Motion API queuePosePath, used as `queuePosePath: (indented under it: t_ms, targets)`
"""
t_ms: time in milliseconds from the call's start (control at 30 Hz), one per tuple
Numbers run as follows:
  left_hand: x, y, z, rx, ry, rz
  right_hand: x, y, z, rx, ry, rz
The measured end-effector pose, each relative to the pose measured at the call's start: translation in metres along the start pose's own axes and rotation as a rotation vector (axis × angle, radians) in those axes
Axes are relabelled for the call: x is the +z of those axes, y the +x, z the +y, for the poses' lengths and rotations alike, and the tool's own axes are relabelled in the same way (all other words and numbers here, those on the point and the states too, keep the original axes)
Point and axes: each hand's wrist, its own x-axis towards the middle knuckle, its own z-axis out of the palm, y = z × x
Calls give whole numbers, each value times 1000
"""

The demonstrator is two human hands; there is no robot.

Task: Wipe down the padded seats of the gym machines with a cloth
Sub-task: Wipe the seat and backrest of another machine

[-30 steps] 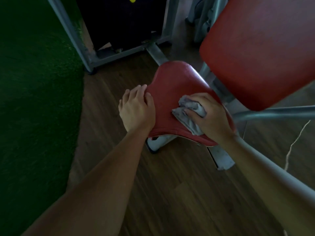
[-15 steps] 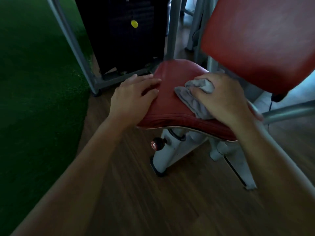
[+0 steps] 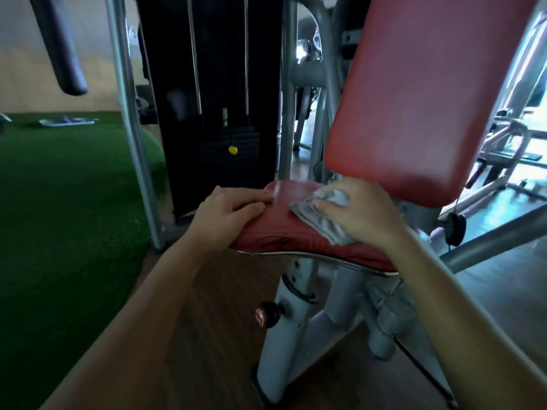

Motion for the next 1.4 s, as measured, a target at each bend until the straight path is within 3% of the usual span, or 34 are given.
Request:
queuePosePath:
  t_ms: [100, 233, 500, 700, 1067, 1167, 1300, 1400]
  targets:
    - [-2, -8, 1, 59, -6, 8, -3, -8, -5, 14, 12, -40]
    - [0, -12, 8, 81, 177, -18, -12, -24, -8, 42, 31, -66]
    - [-1, -10, 29, 54, 315, -168, -16, -52, 5, 55, 104, 16]
    - [-6, -9, 31, 22, 343, -196, -15, -65, -7, -146, 154, 90]
    - [-9, -7, 27, -79, 289, -210, -31, -40, -18, -126, 90, -167]
    - [-9, -4, 29, -108, 278, -220, -34, -56, -26, -136, 132, -85]
    - [-9, -6, 26, -53, 218, -190, -8, -118, -40, -102, 276, 178]
    - [-9, -7, 18, -38, 76, -172, 39, -143, -55, -82, 236, 355]
